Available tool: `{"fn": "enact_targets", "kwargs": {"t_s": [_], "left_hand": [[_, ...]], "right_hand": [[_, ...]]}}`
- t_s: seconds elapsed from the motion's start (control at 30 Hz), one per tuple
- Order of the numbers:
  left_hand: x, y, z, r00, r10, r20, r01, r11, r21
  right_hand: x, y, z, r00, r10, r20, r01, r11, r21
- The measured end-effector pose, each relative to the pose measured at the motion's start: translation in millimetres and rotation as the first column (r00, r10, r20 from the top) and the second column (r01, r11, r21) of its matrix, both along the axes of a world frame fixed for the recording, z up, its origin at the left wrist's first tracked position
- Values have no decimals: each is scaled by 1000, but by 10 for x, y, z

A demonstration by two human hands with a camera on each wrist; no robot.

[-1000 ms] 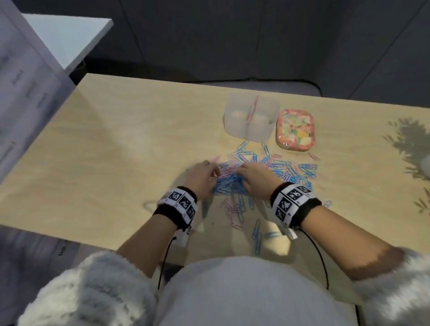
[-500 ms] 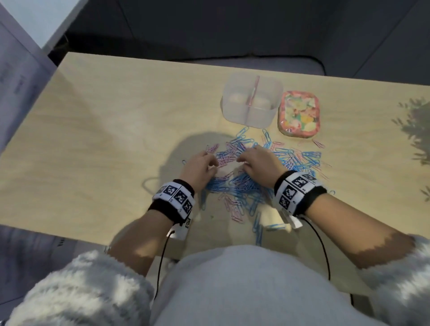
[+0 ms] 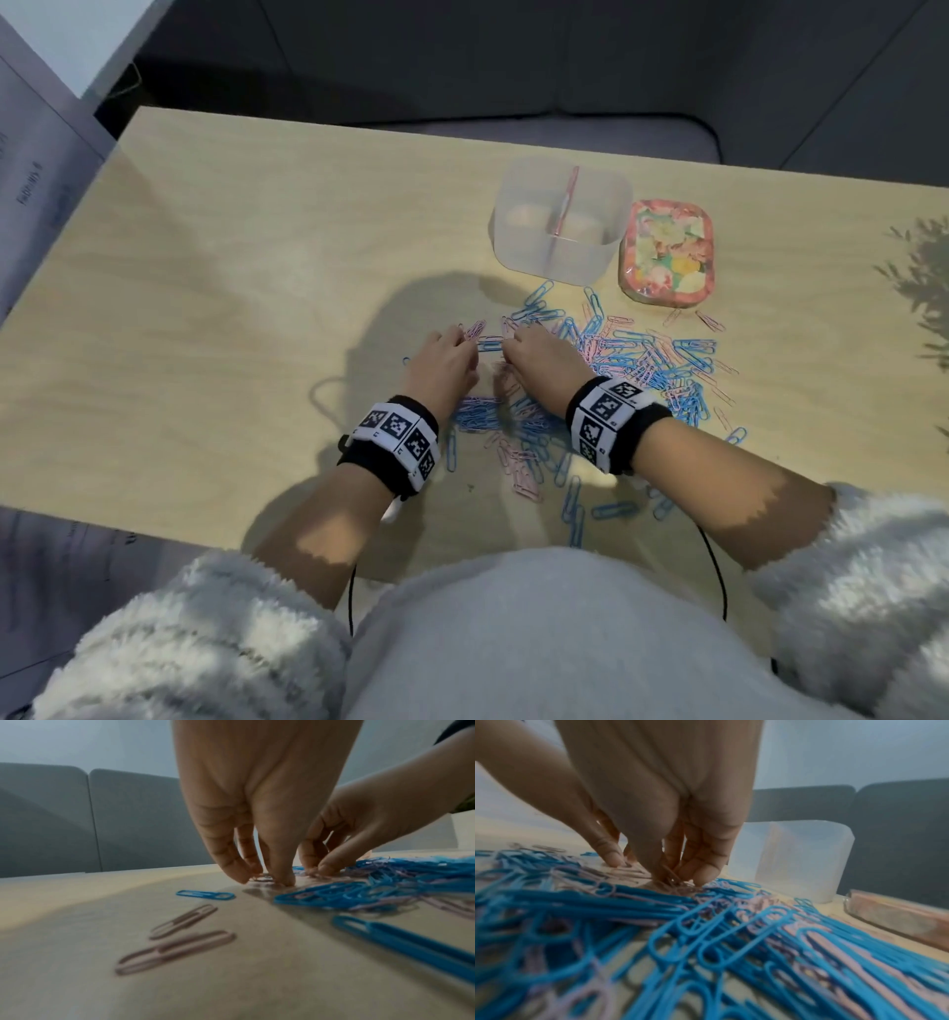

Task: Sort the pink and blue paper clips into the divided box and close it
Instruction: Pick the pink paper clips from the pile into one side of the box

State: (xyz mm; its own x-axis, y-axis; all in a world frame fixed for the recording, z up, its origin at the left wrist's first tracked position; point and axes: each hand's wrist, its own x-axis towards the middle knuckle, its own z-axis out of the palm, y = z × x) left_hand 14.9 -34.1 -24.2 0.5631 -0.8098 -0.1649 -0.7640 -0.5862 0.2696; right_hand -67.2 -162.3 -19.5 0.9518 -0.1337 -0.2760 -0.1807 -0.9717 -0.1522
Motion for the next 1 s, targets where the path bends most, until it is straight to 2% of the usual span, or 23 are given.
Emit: {"fn": "enact_targets", "kwargs": {"t_s": [0.1,0.17,0.23,0.3,0.43,0.5,0.57,0.7,0.83,0.9,1.0], "left_hand": [[12,12,21,980,-128,149,122,991,51],[4,-19,7,991,-109,74,101,990,99],[24,-24,-10,998,-63,-24,65,991,114],[29,-33,1,996,-41,-81,47,996,77],[59,-55,57,983,29,-184,-29,1000,4],[120,-106,131,977,44,-208,-56,997,-55],[228,-217,252,972,48,-231,-82,986,-142],[491,-604,579,963,113,-243,-195,917,-349],[686,-1014,720,941,172,-293,-296,836,-462],[745,-1158,714,945,138,-296,-268,847,-459],[747,-1266,660,974,75,-212,-152,916,-371]], "right_hand": [[0,-68,-9,1000,-5,-13,6,999,48],[25,-126,26,995,-102,1,100,974,201],[70,-210,130,959,-274,72,223,888,401],[172,-353,323,900,-405,160,268,805,530],[567,-756,647,751,-619,232,327,653,683],[763,-909,650,679,-695,236,360,596,718],[901,-977,609,647,-734,207,402,559,725],[1003,-1019,536,666,-736,121,445,523,727],[865,-1029,577,636,-752,174,417,524,743],[719,-977,585,618,-752,231,380,543,749],[449,-826,563,626,-740,245,347,545,763]]}}
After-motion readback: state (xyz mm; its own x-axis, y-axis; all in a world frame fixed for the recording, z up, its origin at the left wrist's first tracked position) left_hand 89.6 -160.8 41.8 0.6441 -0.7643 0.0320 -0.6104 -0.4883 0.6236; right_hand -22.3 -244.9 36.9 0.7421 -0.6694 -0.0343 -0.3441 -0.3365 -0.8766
